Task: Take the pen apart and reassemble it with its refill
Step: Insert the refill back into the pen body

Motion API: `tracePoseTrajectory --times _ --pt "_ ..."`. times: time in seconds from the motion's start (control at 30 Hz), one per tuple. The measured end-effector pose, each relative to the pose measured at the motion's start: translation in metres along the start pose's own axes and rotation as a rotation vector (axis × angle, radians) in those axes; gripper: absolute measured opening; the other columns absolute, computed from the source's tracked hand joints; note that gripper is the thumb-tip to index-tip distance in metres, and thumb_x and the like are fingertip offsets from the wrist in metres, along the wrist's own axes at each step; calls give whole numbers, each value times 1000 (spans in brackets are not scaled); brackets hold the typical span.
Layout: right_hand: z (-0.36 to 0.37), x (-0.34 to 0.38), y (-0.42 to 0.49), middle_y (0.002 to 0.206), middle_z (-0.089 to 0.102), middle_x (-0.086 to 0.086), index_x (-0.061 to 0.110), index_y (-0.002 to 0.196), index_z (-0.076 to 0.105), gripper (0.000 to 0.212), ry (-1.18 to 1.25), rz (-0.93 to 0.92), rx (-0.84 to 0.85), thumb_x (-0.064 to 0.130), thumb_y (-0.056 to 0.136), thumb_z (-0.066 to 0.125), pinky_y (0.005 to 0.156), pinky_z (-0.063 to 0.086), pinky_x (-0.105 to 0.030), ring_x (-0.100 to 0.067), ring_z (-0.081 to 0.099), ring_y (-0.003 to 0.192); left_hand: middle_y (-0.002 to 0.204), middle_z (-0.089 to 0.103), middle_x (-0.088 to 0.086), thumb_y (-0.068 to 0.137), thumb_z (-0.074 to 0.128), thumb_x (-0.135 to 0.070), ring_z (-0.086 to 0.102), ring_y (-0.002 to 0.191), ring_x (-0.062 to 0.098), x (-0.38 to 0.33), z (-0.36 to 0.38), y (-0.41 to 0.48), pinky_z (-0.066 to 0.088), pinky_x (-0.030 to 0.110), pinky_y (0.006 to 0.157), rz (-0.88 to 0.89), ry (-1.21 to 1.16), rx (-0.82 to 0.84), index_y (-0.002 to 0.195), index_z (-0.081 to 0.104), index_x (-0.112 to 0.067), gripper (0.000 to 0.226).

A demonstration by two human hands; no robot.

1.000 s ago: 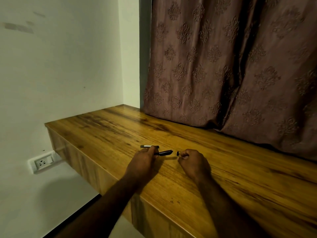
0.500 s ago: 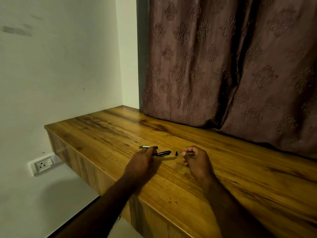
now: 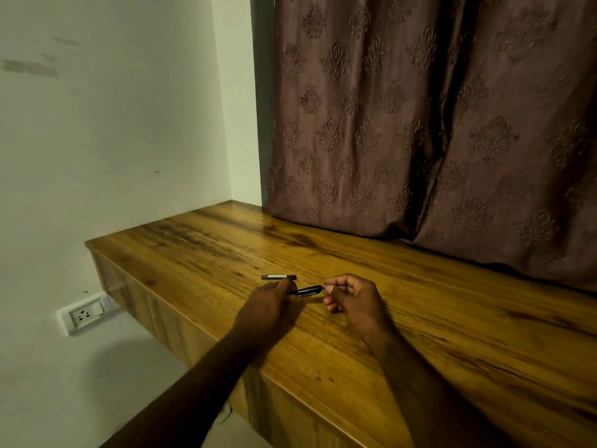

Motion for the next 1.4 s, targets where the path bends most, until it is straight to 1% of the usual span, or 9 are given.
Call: tracePoseTrajectory --times 0.3,0.6,0.7,0.87,0.97,1.13,1.23,1.33,1.4 --pt "2 1 0 75 65 -9 -1 100 65 13 -39 -11 5 0 92 56 50 49 -19 -12 56 58 73 58 -6 93 38 -50 50 60 8 -1 0 -1 33 23 54 41 -28 -15 95 56 -15 39" --pt "6 -3 1 78 66 -7 7 97 63 10 -121 -41 36 5 95 53 51 46 -23 -12 55 57 73 58 -5 95 41 -47 52 61 12 1 1 -2 36 26 54 6 -21 3 94 53 -20 30" --pt "6 -4 3 77 66 -6 7 96 63 11 -125 -46 53 9 96 53 50 46 -24 -12 55 56 74 53 -9 95 43 -44 49 62 9 0 -1 -3 31 24 55 0 -17 0 95 54 -19 27" --pt "4 -2 0 73 66 -7 6 93 65 15 -154 -28 61 16 96 55 42 40 -17 -9 49 48 77 54 -8 94 43 -42 49 64 10 -4 -4 -3 33 24 56 15 -38 -11 94 57 -15 30" --pt "4 -2 -1 70 65 -7 4 91 66 19 -153 -19 63 19 96 56 44 40 -20 -8 48 47 78 56 -8 94 44 -42 49 65 8 -4 -5 -3 33 24 56 12 -37 -15 95 57 -16 29" --pt "3 0 -1 75 66 -8 5 93 65 14 -87 -10 36 17 95 57 40 38 -19 -10 48 46 79 58 -6 95 39 -50 51 64 9 -4 -3 -2 36 23 54 -16 -42 -2 103 56 -16 39" --pt "1 0 0 77 67 -8 8 91 64 9 -53 0 41 14 94 58 41 36 -21 -10 49 47 80 59 -7 92 32 -59 50 65 5 -3 -4 -2 31 13 53 -18 -46 -8 99 56 -18 48" --pt "2 1 -1 75 66 -9 7 90 63 10 -79 -3 56 12 95 56 39 36 -19 -9 47 45 78 55 -9 93 37 -53 46 63 2 -4 -5 -2 27 10 53 -15 -30 -12 96 56 -18 40" --pt "2 1 -1 74 64 -12 4 92 62 12 -104 -8 67 13 96 55 39 36 -19 -10 46 44 77 56 -7 94 39 -50 47 62 4 -5 -5 -2 29 15 53 1 -42 -21 93 56 -17 37"
Point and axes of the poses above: each hand's wrist, its own y-axis towards the middle knuckle, its own z-axis out of the palm, x = y × z, the point moved 1 cm from there along y, towards the middle knuckle
